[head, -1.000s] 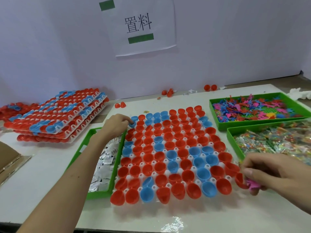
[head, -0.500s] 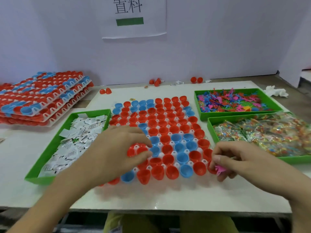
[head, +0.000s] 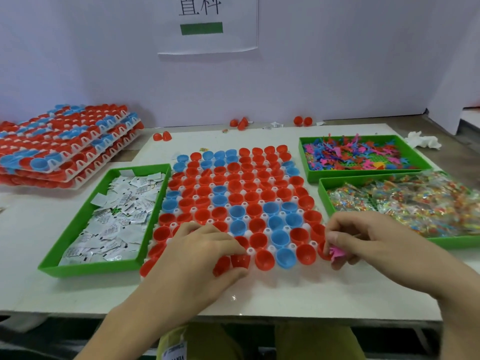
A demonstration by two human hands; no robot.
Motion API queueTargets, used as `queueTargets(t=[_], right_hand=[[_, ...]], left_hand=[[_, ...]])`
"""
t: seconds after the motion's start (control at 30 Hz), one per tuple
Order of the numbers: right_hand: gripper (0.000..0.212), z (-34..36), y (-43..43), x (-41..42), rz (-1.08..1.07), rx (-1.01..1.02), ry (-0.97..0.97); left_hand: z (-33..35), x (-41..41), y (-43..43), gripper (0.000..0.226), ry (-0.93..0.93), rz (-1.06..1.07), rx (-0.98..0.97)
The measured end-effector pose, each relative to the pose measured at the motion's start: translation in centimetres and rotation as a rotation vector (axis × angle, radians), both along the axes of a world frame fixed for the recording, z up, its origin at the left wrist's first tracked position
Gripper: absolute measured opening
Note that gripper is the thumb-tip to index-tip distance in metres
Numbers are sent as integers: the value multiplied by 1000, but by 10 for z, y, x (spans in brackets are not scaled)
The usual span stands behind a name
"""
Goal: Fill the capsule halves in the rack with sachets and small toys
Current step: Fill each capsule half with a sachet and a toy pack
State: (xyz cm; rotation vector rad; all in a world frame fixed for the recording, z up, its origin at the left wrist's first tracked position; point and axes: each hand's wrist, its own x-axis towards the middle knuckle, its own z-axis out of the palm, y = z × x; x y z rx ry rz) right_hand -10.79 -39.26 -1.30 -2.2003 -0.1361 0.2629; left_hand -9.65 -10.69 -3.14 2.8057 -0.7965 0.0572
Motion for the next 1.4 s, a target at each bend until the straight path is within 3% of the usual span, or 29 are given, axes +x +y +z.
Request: queueTargets(t=[0.17, 0.33, 0.43, 0.57, 0.8, 1.13, 1.4], right_hand=[[30, 2, -5, -1, -86, 115, -163], [31, 1, -8, 0, -103, 153, -170], [30, 1, -8, 0, -121, 145, -168], [29, 2, -6, -1, -122, 126, -165], [23, 3, -4, -2, -115, 93, -146], [23, 0, -5, -1, -103, 89, -185], [26, 0, -11, 3, -208, 197, -403]], left_hand=[[-5, -1, 1, 48, 17, 9, -62], [-6, 3, 3, 63, 75, 19, -161], [-4, 4, 4, 49, 154, 25, -239], [1, 5, 2, 9, 198, 21, -283], [3, 8, 5, 11, 274, -9, -373], [7, 5, 1, 7, 235, 17, -323], [12, 0, -5, 15, 194, 50, -200]])
